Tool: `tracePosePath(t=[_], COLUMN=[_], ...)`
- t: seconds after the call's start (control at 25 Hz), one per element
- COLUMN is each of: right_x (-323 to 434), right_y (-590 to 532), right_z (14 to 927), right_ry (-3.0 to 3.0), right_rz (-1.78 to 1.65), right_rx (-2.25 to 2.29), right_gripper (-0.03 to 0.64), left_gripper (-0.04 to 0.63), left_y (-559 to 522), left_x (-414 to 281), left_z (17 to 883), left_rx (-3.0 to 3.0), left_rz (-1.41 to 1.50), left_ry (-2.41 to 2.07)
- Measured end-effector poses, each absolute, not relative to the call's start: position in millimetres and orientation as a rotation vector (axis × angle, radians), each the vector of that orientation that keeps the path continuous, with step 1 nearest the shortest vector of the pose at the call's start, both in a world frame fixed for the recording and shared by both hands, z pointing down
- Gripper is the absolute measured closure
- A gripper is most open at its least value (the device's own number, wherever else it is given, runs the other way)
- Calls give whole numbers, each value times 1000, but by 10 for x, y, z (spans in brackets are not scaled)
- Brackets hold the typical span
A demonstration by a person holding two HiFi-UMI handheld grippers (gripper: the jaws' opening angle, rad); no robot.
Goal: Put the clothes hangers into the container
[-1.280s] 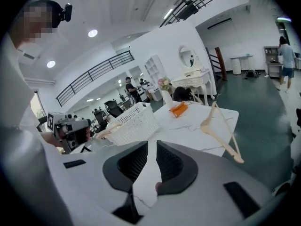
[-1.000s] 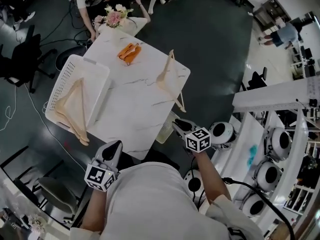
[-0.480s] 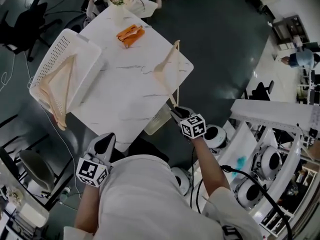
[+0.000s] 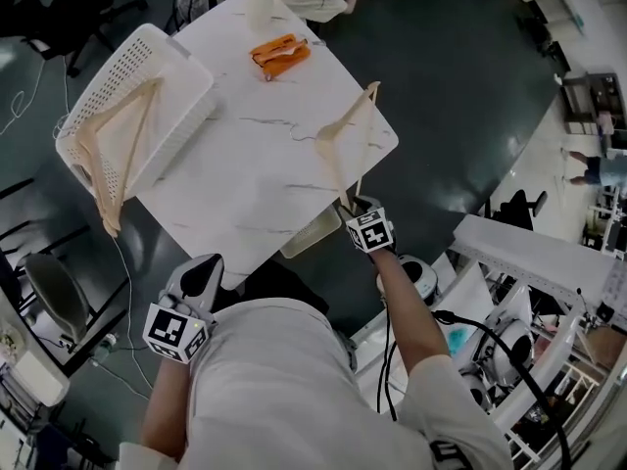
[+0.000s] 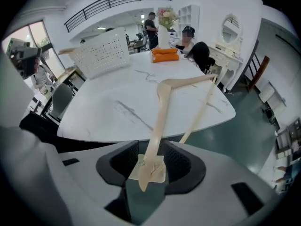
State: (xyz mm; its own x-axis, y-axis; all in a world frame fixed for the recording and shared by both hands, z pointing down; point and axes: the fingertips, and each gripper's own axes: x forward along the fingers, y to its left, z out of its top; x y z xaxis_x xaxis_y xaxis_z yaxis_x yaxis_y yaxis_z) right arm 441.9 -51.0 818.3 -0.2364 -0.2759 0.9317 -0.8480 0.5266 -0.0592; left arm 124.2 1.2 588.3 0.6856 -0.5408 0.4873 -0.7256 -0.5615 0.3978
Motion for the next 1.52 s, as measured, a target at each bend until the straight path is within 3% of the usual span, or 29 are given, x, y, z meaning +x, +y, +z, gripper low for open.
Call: tracePosePath(t=[0.72, 1.04, 1.52], right_x=[4410, 4497, 4018], right_y=[-581, -588, -600], right_z=[8609, 8391, 7752], right_ry=[-1589, -1621, -1867], right_rz=[521, 575, 829], right_rx=[768, 899, 989], right_gripper=[467, 521, 525], left_gripper=[594, 594, 594], left_y=[-19, 35, 93], left_x=[1056, 997, 1040], left_z=[5989, 5952, 5873], left_rx=[2222, 2228, 2282], left_rz=[410, 401, 353], left_ry=[-1064, -1076, -1074])
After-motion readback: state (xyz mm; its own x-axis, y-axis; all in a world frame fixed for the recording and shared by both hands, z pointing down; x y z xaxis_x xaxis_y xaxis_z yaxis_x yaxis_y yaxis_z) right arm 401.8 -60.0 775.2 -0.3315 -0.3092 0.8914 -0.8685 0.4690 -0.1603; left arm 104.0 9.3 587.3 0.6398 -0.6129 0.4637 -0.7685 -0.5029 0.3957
